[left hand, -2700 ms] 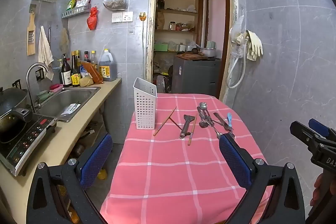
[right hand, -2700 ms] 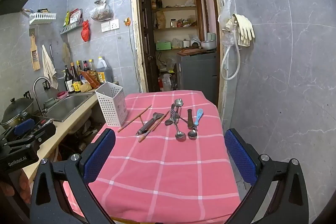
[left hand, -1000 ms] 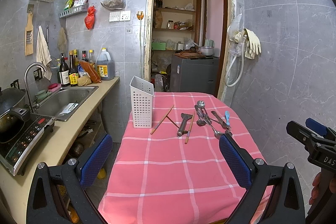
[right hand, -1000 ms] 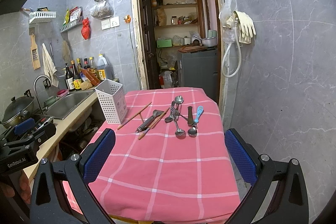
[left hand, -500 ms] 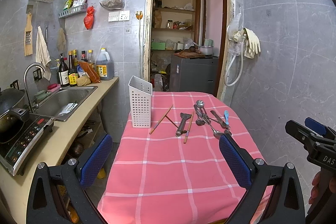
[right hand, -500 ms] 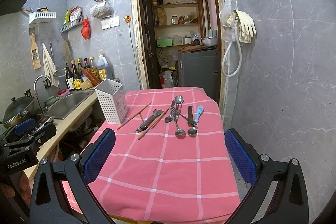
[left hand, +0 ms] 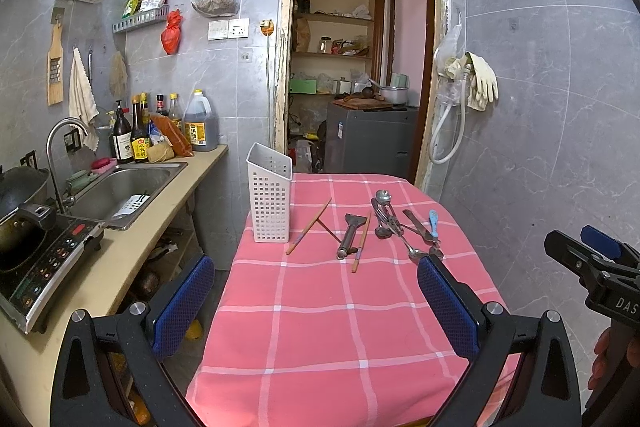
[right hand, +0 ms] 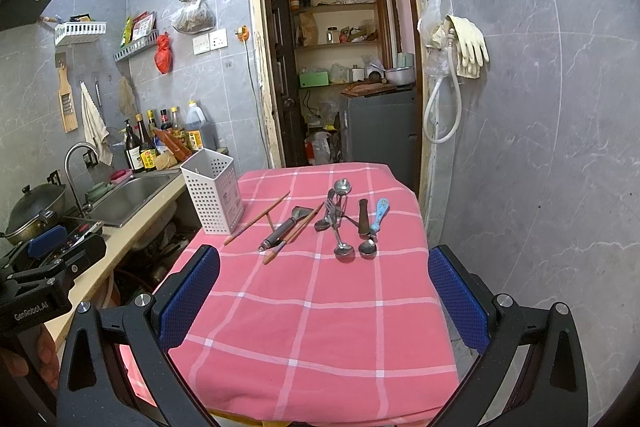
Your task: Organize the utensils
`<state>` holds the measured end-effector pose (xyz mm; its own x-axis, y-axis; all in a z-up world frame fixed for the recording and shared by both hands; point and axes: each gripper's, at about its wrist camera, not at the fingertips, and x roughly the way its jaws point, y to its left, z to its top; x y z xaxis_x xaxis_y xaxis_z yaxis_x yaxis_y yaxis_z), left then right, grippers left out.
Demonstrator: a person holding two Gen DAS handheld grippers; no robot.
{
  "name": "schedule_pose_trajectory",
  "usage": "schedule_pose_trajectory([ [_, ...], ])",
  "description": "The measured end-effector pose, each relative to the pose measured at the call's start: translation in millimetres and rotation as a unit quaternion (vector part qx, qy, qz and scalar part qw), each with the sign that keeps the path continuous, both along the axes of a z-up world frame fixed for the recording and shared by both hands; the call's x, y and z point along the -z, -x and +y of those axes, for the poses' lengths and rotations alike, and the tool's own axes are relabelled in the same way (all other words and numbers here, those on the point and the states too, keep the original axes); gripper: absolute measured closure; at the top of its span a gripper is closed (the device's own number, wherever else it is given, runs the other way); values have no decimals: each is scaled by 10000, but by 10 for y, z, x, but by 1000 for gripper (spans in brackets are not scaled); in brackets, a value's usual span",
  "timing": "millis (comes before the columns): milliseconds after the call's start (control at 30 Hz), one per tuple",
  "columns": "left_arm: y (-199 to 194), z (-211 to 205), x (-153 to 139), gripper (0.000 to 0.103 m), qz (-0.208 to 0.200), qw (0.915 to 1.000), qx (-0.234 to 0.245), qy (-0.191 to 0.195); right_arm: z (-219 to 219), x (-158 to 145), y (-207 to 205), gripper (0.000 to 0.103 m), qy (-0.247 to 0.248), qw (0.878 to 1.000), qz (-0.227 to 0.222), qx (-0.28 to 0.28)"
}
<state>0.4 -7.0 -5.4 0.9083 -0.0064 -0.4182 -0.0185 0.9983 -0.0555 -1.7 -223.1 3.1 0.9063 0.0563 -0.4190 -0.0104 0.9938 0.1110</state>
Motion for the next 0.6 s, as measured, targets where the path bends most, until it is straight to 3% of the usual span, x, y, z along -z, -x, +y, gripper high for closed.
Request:
schedule_pose_trajectory([
  [600, -26, -1, 78, 1, 9, 10000, -11, 15, 20, 42, -22, 1, -19, 10000, -31, 10],
])
